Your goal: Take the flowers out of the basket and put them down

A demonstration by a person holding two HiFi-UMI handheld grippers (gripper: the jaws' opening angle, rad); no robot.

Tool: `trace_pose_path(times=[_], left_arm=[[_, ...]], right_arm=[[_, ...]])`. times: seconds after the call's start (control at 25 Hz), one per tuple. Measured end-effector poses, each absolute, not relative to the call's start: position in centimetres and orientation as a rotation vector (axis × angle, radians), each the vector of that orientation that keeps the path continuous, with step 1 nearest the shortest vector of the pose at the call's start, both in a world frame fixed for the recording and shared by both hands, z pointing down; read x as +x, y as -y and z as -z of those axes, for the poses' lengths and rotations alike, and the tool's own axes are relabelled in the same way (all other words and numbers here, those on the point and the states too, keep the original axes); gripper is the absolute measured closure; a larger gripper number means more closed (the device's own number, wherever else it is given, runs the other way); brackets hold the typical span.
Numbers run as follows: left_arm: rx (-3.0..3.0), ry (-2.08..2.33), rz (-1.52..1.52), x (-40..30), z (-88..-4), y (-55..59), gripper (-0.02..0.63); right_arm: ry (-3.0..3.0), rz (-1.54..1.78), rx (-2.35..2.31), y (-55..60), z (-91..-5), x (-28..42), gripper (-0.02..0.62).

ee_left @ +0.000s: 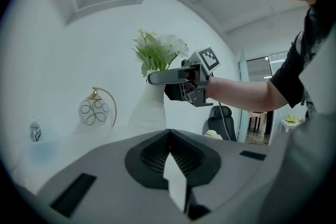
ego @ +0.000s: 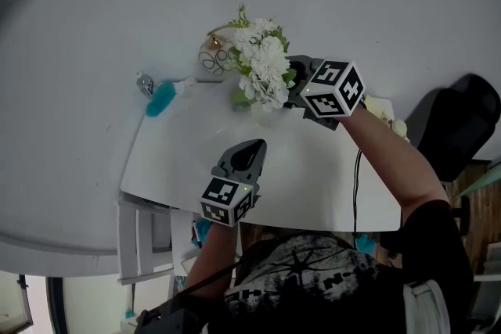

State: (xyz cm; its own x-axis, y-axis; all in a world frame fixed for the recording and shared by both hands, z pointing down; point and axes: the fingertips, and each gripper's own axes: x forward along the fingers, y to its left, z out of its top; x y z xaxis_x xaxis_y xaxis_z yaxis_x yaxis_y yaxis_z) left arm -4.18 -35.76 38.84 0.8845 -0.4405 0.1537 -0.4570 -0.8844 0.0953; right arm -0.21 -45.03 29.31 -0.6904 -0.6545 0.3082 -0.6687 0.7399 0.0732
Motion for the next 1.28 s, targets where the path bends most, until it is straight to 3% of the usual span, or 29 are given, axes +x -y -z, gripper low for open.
trace_pose_path(times=[0.28, 1.28], left_arm=[[2.967, 0.597, -0.195, 2.8, -38.4, 31.8, 0.595], [2.955, 0.454, -0.257, 10.2, -42.5, 26.3, 0.595]], right_arm=[[2.582, -0.042, 1.136, 40.7, -28.6, 7.3, 0.304], [2.489, -0.12, 1.433, 31.3, -39.4, 18.1, 0.304]])
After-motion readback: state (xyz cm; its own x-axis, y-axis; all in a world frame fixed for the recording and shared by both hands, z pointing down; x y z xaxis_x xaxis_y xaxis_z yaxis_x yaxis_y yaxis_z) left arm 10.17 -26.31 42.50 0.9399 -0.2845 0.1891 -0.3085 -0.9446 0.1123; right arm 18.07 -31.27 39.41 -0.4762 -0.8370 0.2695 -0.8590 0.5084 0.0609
